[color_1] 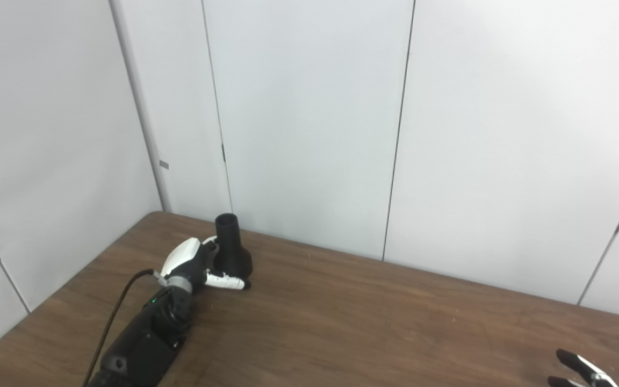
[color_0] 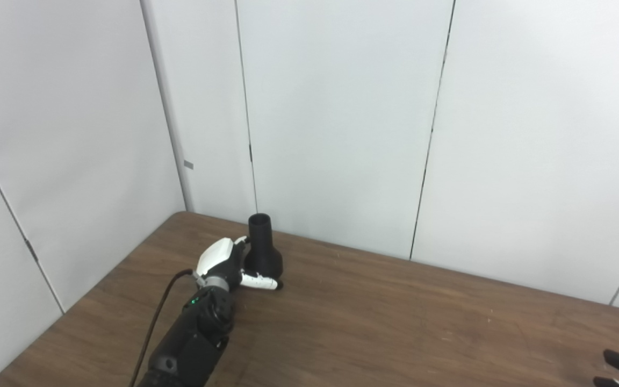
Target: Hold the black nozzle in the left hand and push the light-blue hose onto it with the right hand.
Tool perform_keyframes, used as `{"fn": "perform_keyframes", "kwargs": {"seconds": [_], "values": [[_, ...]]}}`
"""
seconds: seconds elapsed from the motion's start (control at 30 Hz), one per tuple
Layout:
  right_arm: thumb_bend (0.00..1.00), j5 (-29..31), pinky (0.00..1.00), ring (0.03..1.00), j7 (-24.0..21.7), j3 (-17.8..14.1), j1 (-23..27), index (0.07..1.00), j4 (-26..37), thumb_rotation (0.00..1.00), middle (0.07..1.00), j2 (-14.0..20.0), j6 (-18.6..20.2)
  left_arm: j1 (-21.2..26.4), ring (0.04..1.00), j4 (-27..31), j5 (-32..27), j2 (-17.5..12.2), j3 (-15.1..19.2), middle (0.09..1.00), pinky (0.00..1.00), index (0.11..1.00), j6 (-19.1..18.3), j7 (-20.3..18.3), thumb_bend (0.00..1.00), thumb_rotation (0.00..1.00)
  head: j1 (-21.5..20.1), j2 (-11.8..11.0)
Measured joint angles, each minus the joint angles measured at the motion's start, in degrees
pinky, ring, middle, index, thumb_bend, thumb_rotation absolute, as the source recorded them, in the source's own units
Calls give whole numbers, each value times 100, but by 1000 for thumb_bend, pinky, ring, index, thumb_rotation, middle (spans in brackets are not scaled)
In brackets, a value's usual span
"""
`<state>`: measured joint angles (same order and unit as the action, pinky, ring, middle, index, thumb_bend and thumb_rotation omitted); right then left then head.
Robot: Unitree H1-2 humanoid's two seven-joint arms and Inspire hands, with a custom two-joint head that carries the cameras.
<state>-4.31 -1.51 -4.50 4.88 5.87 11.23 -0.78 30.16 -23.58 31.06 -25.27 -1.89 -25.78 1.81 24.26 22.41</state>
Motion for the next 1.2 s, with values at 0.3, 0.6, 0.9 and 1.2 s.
{"fn": "perform_keyframes", "kwargs": {"seconds": [0.3, 0.6, 0.9, 1.2], "values": [[564, -58, 516, 707, 0, 6, -25, 776, 143, 0, 838, -10, 71, 156, 901, -210, -248, 3, -52, 781, 1000, 780, 80, 24, 935, 288, -88, 96], [569, -85, 526, 700, 5, 5, -52, 771, 281, 0, 836, -23, 161, 297, 609, -474, -481, -21, -53, 548, 795, 479, 578, 146, 541, 37, -132, 193], [559, -89, 533, 701, 9, 0, -61, 772, 319, 0, 834, -22, 261, 297, 554, -470, -490, -92, -183, 515, 679, 465, 828, 148, 524, 0, -123, 255], [561, -89, 538, 689, 8, 1, -61, 771, 329, 0, 833, -22, 278, 234, 627, -400, -440, -132, -353, 538, 733, 453, 822, 118, 519, 0, -115, 272]]}}
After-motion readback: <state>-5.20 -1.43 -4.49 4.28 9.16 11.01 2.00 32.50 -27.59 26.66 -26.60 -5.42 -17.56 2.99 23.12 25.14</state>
